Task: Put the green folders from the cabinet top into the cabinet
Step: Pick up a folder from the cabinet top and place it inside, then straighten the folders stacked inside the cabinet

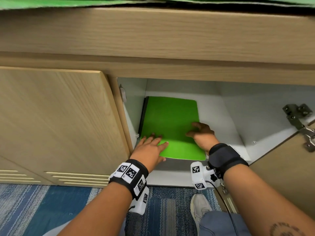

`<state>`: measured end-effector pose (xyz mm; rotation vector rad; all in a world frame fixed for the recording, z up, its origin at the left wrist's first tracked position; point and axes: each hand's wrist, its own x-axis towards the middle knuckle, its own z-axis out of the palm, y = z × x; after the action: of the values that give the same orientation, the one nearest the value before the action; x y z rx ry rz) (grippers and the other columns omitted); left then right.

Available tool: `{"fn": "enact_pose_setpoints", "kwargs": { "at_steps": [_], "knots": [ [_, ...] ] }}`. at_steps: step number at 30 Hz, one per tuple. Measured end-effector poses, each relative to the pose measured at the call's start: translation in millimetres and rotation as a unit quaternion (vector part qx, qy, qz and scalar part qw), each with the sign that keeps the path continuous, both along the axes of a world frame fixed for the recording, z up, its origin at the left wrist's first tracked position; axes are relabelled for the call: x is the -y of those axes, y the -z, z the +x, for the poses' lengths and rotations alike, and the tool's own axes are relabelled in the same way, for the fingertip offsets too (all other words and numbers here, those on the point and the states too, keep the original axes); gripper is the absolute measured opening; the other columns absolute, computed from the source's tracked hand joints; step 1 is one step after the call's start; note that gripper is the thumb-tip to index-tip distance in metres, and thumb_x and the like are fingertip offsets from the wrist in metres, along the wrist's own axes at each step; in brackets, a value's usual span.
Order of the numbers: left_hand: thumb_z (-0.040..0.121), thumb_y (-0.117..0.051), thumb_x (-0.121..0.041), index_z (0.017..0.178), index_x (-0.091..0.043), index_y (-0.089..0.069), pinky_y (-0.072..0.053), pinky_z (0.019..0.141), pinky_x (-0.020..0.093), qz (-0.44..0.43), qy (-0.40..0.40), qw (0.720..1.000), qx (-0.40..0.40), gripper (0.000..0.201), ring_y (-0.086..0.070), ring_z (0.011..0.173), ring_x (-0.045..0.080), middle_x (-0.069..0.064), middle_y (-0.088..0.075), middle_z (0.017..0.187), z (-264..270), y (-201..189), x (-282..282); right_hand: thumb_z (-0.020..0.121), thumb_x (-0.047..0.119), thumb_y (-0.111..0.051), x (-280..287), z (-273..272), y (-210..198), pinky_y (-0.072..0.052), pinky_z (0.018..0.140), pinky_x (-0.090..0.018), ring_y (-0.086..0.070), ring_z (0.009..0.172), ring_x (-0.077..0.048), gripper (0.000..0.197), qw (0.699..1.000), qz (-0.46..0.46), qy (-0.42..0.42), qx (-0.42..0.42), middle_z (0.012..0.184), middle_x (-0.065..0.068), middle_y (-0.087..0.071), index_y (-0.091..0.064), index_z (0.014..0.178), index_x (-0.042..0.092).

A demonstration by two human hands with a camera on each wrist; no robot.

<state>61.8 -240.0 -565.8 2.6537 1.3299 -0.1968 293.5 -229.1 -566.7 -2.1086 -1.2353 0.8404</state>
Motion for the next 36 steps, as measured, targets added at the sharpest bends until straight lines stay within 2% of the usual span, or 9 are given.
{"fn": "enact_pose_setpoints", "kwargs": {
  "at_steps": [3,6,10,13,16,21,26,31,36],
  "knots": [
    [0.092,-0.051,-0.048,0.149,-0.034,-0.024,-0.007,0.120,0.045,0.009,-0.006,1.000,0.021,0.065,-0.016,0.146,0.025,0.000,-0.020,0.159,0,1,3,0.079,0.035,-0.071,0,0,-5,-0.033,0.111,-0.040,-0.040,0.133,-0.033,0.068,1.000,-0.017,-0.014,0.018,0.145,-0.010,-0.046,-0.046,0.140,0.021],
    [0.088,-0.054,-0.054,0.150,-0.032,-0.023,-0.007,0.120,0.042,0.022,-0.012,0.998,0.065,0.072,-0.019,0.145,0.022,0.000,-0.025,0.156,-1,-7,8,0.077,0.041,-0.066,6,-3,-22,-0.033,0.108,-0.040,-0.036,0.133,-0.034,0.073,0.994,-0.001,-0.024,0.108,0.145,-0.012,-0.041,-0.041,0.142,0.019],
    [0.087,-0.051,-0.058,0.148,-0.032,-0.027,-0.016,0.119,0.038,0.078,0.011,0.988,0.136,0.071,-0.028,0.141,0.019,-0.002,-0.033,0.152,-5,-37,18,0.081,0.014,-0.066,29,-21,-65,-0.040,0.104,-0.036,-0.049,0.124,-0.028,0.055,0.973,0.189,-0.084,0.099,0.136,-0.010,-0.048,-0.052,0.134,0.013],
    [0.088,-0.050,-0.056,0.146,-0.030,-0.033,-0.025,0.115,0.037,0.105,0.033,0.977,0.182,0.066,-0.034,0.138,0.019,-0.002,-0.039,0.148,-6,-76,30,0.084,0.015,-0.061,52,-36,-107,-0.049,0.093,-0.032,-0.060,0.111,-0.017,0.042,0.951,0.240,-0.154,0.116,0.125,-0.003,-0.058,-0.057,0.126,0.018],
    [0.090,-0.051,-0.054,0.145,-0.028,-0.037,-0.030,0.113,0.032,0.130,0.052,0.966,0.217,0.062,-0.038,0.135,0.018,-0.002,-0.044,0.145,-10,-125,44,0.088,0.018,-0.059,76,-50,-155,-0.049,0.093,-0.027,-0.061,0.107,-0.009,0.034,0.936,0.269,-0.195,0.114,0.119,0.006,-0.064,-0.061,0.121,0.023],
    [0.090,-0.051,-0.052,0.134,-0.030,-0.048,-0.044,0.096,0.029,0.163,0.066,0.950,0.259,0.049,-0.052,0.120,0.012,-0.009,-0.057,0.131,-18,-206,72,0.089,0.006,-0.059,120,-73,-235,-0.044,0.082,-0.006,-0.061,0.099,0.004,0.033,0.918,0.309,-0.246,0.041,0.106,0.011,-0.068,-0.062,0.117,0.023],
    [0.089,-0.047,-0.055,0.128,-0.032,-0.054,-0.050,0.090,0.032,0.214,0.075,0.926,0.302,0.046,-0.059,0.110,0.010,-0.011,-0.063,0.123,-29,-285,88,0.090,0.009,-0.060,148,-81,-314,-0.047,0.090,-0.015,-0.062,0.102,0.002,0.032,0.895,0.359,-0.264,0.029,0.107,0.012,-0.068,-0.062,0.118,0.023],
    [0.087,-0.050,-0.054,0.123,-0.031,-0.059,-0.049,0.090,0.034,0.243,0.069,0.906,0.340,0.044,-0.060,0.109,0.009,-0.011,-0.065,0.120,-33,-356,98,0.088,0.011,-0.060,150,-86,-376,-0.045,0.081,-0.010,-0.062,0.096,0.003,0.028,0.879,0.407,-0.248,0.030,0.101,0.011,-0.070,-0.064,0.113,0.023],
    [0.089,-0.059,-0.045,0.117,-0.030,-0.065,-0.049,0.086,0.033,0.262,0.054,0.900,0.345,0.032,-0.062,0.103,0.012,-0.007,-0.068,0.110,-33,-408,90,0.088,0.006,-0.058,133,-91,-420,-0.055,0.084,-0.031,-0.066,0.097,-0.014,0.026,0.875,0.419,-0.236,-0.048,0.103,-0.003,-0.071,-0.065,0.111,0.016]
  ]
}}
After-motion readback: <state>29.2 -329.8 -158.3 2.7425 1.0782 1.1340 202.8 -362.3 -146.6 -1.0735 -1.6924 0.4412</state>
